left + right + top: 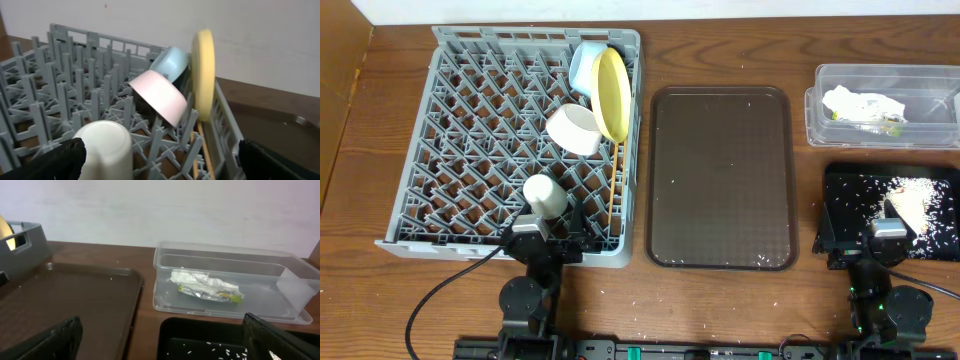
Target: Sort waste into correct bins and load items into the dishwasher
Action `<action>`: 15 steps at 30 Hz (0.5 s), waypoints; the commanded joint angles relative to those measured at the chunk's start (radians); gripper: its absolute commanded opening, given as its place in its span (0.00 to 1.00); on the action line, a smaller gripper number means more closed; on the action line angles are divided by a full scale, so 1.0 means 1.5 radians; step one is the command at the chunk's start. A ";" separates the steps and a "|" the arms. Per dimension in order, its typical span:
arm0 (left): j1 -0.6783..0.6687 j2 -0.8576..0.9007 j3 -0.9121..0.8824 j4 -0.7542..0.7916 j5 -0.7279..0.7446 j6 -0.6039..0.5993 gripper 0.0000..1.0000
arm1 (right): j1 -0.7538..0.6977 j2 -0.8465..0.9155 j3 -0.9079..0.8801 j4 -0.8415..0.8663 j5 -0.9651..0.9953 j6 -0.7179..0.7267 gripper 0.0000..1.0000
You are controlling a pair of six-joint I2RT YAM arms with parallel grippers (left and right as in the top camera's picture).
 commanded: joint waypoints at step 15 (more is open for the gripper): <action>0.009 -0.006 -0.008 -0.034 -0.016 0.018 0.98 | -0.008 -0.005 -0.001 -0.003 -0.003 0.007 0.99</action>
